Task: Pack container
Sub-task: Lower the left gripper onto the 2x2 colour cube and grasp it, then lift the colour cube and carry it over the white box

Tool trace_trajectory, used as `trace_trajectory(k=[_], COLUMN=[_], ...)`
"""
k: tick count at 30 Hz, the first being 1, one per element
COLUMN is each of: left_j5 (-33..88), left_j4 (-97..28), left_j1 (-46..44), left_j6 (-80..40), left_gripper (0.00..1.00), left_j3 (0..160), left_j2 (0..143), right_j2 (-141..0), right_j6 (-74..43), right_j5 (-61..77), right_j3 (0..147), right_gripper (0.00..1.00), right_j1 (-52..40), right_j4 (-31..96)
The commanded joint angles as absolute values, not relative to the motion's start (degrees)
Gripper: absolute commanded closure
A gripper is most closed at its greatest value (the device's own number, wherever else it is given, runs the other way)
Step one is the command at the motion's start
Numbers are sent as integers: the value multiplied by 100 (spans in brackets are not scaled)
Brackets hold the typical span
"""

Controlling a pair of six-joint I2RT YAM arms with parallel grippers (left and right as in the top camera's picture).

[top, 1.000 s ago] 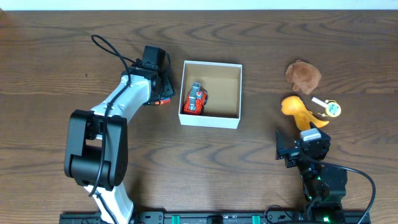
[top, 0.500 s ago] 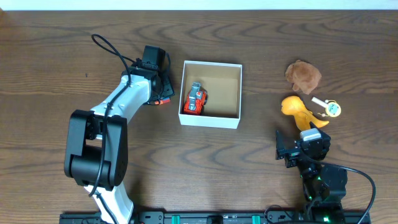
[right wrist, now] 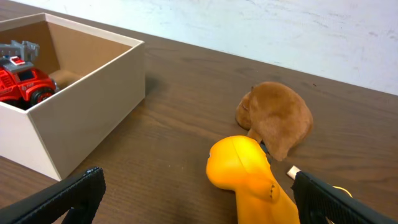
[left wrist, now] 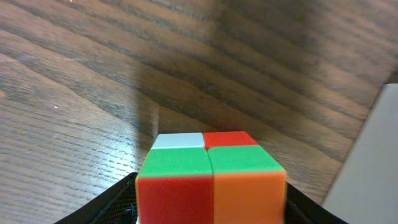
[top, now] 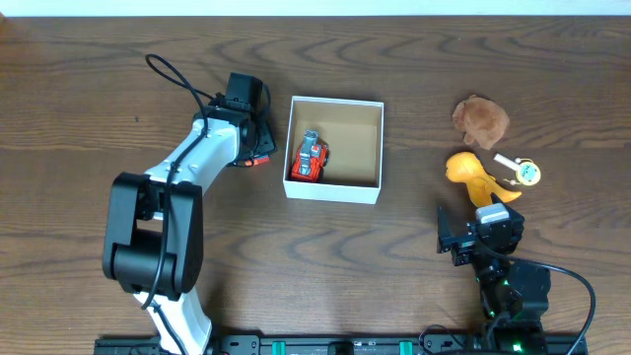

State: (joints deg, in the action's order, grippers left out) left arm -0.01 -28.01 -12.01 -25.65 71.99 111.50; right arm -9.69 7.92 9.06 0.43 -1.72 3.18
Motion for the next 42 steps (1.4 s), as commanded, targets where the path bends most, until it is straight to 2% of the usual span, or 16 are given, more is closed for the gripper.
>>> trace_trajectory(k=[1,14,17,18,26,33,42], left_j5=[-106,-106,-106,-106,-106,-60,-60], left_j4=[-2777,-2783,-2797,-2808,-2864,-2952,-2598], left_j1=[-1192,-1103,-1052,-1046,-1041,-1116,-1907], left_j6=[-2517,-2495,-2338,-2311,-2270,-2104,-1656], left_gripper=[36,38,59,62,62,65,65], left_j3=[7146,7185,7199,7199,7212,7321,7321], left_j2=[11493,11362,11225,11179,10840,9848,8549], right_j2=[-939,-939,-939,-939,-939,-939,-939], right_j6=[731,731,731,731,731,731,731], right_j5=[943,943,943,943,943,943,943], right_j3=[32,32,32,32,32,32,32], right_gripper=[1,1,1,1,1,1,1], right_j1=[-104,-104,-104,-104,-104,-104,-104], right_j4=[338,338,338,338,338,338,338])
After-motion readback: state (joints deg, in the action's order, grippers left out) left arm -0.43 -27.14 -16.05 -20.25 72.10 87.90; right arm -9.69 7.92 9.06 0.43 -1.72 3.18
